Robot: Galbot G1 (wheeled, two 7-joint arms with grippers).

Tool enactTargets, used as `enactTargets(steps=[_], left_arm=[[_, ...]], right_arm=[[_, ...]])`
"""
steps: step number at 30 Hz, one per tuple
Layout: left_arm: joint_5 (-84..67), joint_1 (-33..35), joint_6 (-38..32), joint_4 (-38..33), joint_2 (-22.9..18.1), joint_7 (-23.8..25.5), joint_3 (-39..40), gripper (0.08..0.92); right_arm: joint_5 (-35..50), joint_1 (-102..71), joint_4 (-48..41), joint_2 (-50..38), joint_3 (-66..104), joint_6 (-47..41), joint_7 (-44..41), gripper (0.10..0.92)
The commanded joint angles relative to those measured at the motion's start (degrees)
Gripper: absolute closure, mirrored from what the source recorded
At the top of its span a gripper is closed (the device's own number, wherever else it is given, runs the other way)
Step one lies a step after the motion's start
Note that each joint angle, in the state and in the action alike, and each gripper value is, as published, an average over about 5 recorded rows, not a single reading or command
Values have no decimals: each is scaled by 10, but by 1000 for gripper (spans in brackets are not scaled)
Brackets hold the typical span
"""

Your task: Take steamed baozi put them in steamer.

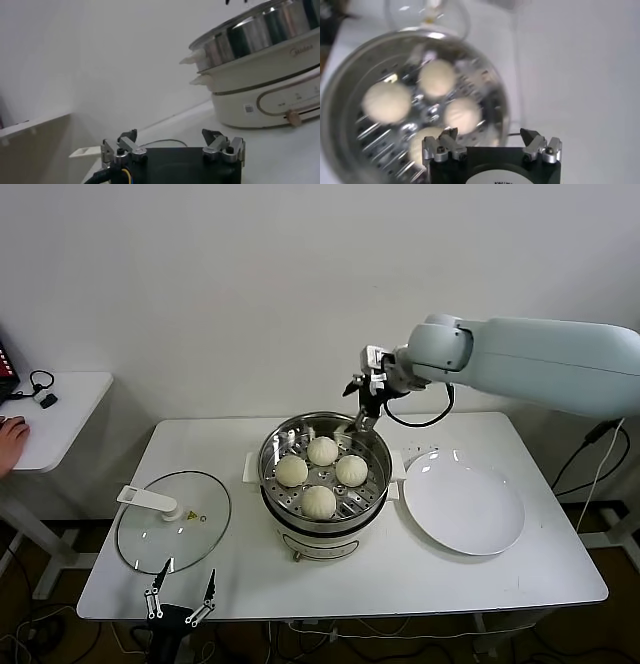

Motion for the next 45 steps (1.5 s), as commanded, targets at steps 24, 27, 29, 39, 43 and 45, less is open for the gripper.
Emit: enactTargets(steps=[24,27,29,39,43,45], left_arm=[[-3,-18,-1,3,-3,4,5,177],[-3,-16,-2,3,-4,4,5,177],[-2,-16,-4,4,-4,3,5,177],[-3,-16,-9,11,-4,-1,3,177],[-3,-17,-9,10,-4,-2,4,177],[-3,-18,-9,9,-4,-2,5,177]], right_arm=[[-260,-1183,346,-82,1231,194,379,203],[-271,-1256,352,-8,1286,259,348,203],[-277,-1303,353,46,1312,302,328,203],[-308,-1411,352,229,1316,451,289,203],[-325,-1429,352,251,1297,479,283,203],[-330,-1434,351,260,1288,489,283,203]])
